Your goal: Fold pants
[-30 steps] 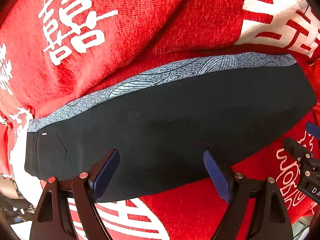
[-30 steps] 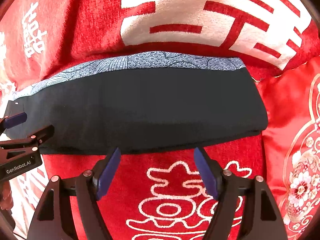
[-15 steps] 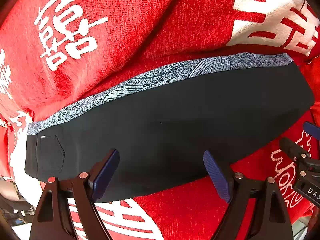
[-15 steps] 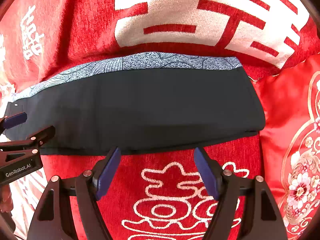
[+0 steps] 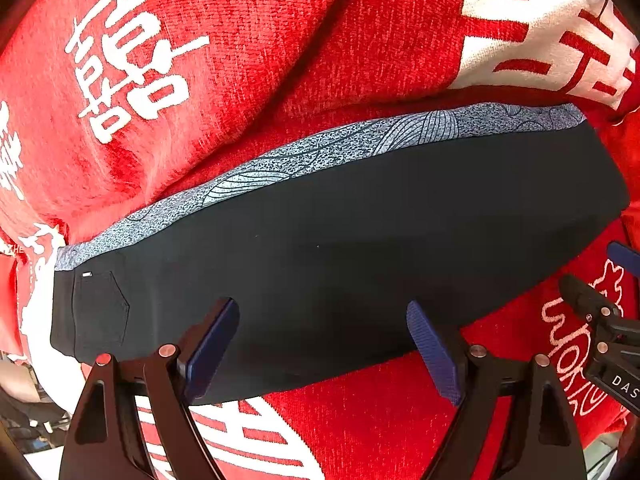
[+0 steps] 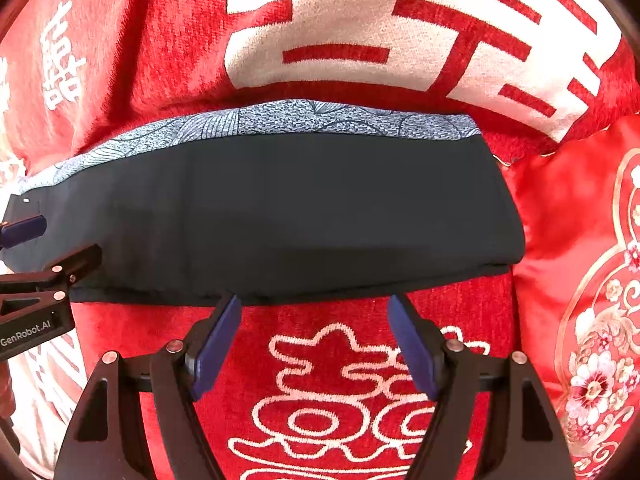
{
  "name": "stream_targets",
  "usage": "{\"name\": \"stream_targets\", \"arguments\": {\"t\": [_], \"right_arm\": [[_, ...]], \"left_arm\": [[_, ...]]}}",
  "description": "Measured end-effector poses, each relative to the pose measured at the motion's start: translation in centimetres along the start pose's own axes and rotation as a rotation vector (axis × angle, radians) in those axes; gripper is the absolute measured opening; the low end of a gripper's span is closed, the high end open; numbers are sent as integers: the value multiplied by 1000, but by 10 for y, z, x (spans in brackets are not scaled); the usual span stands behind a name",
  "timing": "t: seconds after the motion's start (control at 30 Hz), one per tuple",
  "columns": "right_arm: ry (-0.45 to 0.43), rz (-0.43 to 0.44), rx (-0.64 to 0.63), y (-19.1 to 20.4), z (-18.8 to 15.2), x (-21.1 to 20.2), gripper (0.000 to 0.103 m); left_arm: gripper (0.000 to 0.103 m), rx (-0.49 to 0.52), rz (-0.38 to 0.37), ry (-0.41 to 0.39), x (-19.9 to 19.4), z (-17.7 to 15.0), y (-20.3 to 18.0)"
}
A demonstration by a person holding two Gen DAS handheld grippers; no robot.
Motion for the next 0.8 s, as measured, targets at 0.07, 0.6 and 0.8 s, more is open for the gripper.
{"name": "stream_targets", "arguments": {"t": [0.07, 0.6, 0.8], "right_arm": [[2, 2, 3, 0, 0, 1, 79], [-270, 530, 647, -83, -25, 12, 50], [-345, 592, 752, -103, -23, 21, 50]], "left_arm": [[87, 2, -2, -1, 0, 1, -2], [87, -49, -92, -49, 11, 25, -24], [87, -36, -81, -39, 30, 27, -39]]}}
Point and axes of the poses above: each gripper's, at about its wrist camera, not at the fingertips, and x roughly the way its jaws point, y to its left, z to its top, the point moved 9 cm from there along x, roughly the way its jaws point, and after that the axes turned 10 degrees about z, right-handed, at the moved point
